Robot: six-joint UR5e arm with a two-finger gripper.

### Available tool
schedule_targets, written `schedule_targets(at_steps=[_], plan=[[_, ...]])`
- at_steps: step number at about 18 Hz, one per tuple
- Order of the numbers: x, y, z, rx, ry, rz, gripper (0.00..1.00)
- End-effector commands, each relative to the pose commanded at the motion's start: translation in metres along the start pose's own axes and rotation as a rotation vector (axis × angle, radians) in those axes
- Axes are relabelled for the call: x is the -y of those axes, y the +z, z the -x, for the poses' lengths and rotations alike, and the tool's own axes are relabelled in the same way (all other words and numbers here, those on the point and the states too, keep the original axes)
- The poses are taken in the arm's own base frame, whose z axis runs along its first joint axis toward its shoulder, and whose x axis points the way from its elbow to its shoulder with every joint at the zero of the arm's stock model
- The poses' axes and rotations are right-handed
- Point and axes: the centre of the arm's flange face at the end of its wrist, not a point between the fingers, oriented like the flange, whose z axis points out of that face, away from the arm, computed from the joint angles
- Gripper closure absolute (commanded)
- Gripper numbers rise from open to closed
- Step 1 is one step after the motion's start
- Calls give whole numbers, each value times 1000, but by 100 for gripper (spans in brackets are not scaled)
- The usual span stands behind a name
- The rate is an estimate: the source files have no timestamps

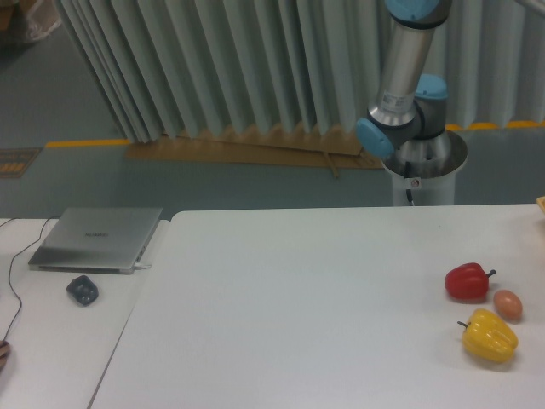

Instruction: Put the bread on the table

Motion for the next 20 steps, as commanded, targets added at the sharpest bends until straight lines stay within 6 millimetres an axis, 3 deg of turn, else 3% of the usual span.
schedule_targets(at_steps=[5, 11, 13, 16, 20], plan=[[-8, 22, -6, -45, 4, -25, 0], [-3, 30, -20, -120, -10, -65, 0], [-5, 25, -29, -125, -18, -73, 0], [-12, 36, -51, -140, -49, -102, 0], [-13, 44, -57, -143, -58, -119, 0]])
